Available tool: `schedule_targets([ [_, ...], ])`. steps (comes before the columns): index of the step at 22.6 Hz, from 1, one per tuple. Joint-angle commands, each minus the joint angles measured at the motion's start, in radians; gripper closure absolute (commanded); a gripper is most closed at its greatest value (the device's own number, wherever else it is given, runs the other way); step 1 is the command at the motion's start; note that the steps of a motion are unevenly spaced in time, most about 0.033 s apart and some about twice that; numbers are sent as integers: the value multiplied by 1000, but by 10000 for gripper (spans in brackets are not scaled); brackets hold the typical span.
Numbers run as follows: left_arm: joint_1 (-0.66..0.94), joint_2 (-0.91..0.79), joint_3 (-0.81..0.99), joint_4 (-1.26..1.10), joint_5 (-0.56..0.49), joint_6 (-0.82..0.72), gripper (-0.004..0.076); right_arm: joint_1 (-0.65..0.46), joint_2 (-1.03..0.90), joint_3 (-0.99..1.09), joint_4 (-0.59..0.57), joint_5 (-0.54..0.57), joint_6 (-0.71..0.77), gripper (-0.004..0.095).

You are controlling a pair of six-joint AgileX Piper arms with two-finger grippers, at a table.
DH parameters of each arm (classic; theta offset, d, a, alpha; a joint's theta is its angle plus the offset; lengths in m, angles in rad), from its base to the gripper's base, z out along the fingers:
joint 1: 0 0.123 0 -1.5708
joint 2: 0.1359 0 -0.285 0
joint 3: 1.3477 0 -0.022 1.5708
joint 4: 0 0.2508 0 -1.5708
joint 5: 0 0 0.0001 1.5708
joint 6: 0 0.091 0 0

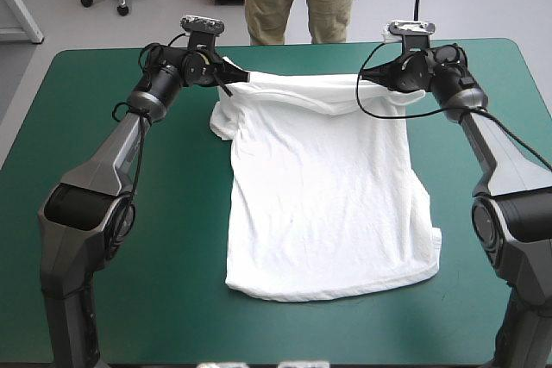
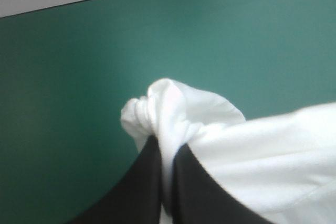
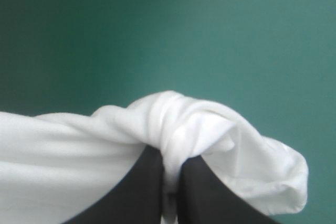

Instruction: Fold the cloth

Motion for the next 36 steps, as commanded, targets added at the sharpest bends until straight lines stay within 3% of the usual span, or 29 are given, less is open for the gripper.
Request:
schedule_targets([
  [1, 9, -34, -38, 18, -118, -10, 718, -7, -22, -69, 2, -57, -58, 872],
  [2, 9, -16, -36, 44, -132, 23, 629, -7, -8, -71, 39, -54, -113, 730],
  [3, 9, -13, -36, 38, -130, 42, 571, -7, -7, -71, 61, -52, -133, 651],
  [4, 9, -8, -36, 27, -93, 48, 390, -10, -2, -71, 96, -52, -142, 445],
  [6, 9, -29, -38, 12, -9, 29, 203, -9, -4, -76, 101, -26, -119, 295],
  [7, 9, -48, -38, -3, 32, 29, 157, -9, -10, -82, 89, 9, -119, 283],
  [11, 9, -191, -38, -25, 153, 80, 206, -35, -113, -79, 86, 199, -157, 381],
  [16, 9, -356, 44, -51, 303, 106, 244, -66, -259, -55, 102, 302, -185, 399],
  [23, 5, -681, 358, -96, 321, 106, 269, -68, -529, 211, 79, 341, -202, 399],
  [29, -75, -838, 523, -90, 385, 102, 270, -68, -696, 375, 58, 343, -197, 399],
  [32, -151, -852, 536, -78, 508, -28, 270, -68, -770, 425, 39, 357, -179, 399],
  [36, -287, -852, 576, -28, 511, -184, 270, -68, -798, 425, 39, 400, -170, 399],
])
